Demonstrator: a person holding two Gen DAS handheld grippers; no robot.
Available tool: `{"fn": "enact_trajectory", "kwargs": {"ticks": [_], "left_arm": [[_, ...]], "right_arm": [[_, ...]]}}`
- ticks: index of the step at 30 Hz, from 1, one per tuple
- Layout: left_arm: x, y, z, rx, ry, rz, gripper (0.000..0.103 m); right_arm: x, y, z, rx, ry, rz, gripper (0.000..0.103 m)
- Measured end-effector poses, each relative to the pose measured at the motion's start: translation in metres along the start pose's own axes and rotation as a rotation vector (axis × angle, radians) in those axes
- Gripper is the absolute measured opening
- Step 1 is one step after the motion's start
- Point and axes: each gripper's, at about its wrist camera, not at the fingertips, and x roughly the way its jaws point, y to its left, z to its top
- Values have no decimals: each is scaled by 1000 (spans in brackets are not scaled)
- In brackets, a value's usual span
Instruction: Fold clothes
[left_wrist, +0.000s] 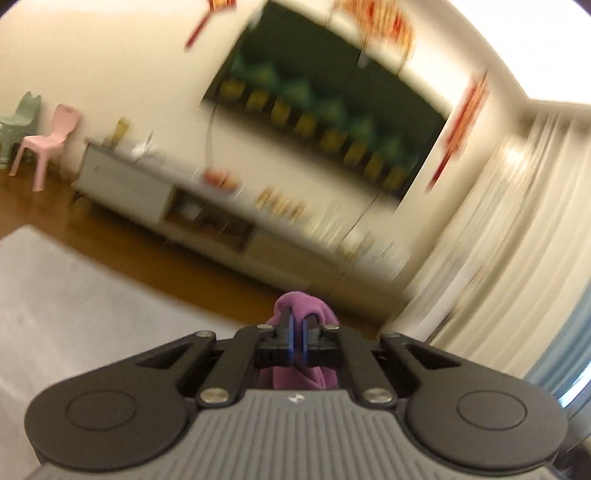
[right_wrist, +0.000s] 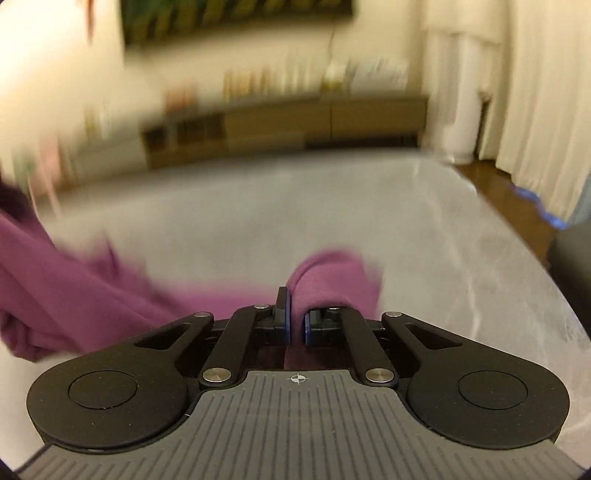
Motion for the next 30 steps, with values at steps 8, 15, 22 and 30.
{"fn": "enact_trajectory", "kwargs": {"ticks": [8,15,22,30], "left_arm": [[-64,112,-68,-131,193,399,21],[-49,128,-103,-229,207,496,58],[34,47,-97,96,259,302,100],[152,92,-130,122,424,517,73]], "right_arm": [[-77,-21,18,-88,47,178,5],[-71,-17,1,43,-2,48,76],[-40,18,6,1,16,62,85],[103,83,-15,-188,261,54,88]]}}
